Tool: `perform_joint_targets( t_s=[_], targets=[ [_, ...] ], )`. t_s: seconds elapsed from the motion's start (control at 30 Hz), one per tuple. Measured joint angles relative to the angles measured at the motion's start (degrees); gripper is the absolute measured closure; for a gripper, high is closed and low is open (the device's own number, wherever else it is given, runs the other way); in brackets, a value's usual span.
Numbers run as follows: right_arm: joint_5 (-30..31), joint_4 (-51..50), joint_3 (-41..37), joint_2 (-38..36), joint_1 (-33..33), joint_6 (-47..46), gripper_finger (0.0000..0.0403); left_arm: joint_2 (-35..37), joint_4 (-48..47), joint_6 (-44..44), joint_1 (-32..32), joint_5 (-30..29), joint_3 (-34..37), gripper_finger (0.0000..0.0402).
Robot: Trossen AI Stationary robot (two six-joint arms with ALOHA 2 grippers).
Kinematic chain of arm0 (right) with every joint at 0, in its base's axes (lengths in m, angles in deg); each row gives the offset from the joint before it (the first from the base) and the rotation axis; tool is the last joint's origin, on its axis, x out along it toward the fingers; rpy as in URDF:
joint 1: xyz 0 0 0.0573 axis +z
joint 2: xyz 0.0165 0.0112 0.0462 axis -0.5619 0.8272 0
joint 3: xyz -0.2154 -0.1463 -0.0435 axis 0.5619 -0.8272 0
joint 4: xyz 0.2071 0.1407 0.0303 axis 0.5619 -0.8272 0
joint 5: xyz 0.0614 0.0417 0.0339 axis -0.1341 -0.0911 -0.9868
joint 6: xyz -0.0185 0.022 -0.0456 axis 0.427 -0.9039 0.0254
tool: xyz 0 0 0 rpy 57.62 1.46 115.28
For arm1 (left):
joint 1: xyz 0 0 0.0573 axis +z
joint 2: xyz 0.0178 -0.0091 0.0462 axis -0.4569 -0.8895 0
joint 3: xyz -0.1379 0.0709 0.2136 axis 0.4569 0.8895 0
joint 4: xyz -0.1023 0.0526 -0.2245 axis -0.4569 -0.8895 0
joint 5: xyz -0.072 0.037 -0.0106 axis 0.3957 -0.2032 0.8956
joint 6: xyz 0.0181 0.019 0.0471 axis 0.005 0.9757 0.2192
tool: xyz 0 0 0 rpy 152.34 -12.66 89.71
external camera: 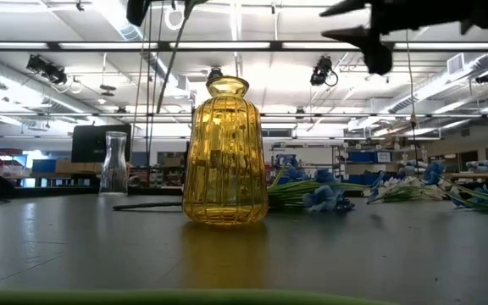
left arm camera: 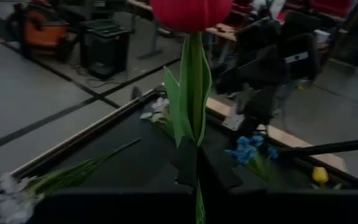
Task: Sort flowers into vase by color
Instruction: Put the top red flower into the yellow vase
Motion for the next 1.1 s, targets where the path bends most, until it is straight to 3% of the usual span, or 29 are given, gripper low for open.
perform_joint_targets(
  t_s=[0.17, 0.33, 0.47, 0.7, 1.1],
  targets=[
    [-5.38, -0.04, 8.08, 8.82, 2.19, 4.26, 0.0246, 1.18, 3.09, 2.77, 1.71, 5.46, 0.01, 0.0395],
    [-6.08, -0.47, 18.62, 18.94, 4.37, 13.23, 0.0246, 2.4, 9.15, 9.3, 3.88, 15.71, -0.02, 0.0395],
    [-5.89, -5.02, 28.7, 25.77, 4.72, 19.02, 0.0246, 2.64, 11.05, 11.44, 5.26, 20.55, -0.02, 0.0392],
    [-3.98, -18.26, 44.67, 35.28, 5.46, 29.42, 0.0246, 2.54, 11.18, 12.62, 5.49, 22.92, -0.02, 0.0386],
    [-8.61, -15.93, 53.25, 43.47, 5.99, 34.35, 0.0246, 2.18, 12.34, 14.67, 5.75, 22.77, -0.02, 0.0384]
  ],
)
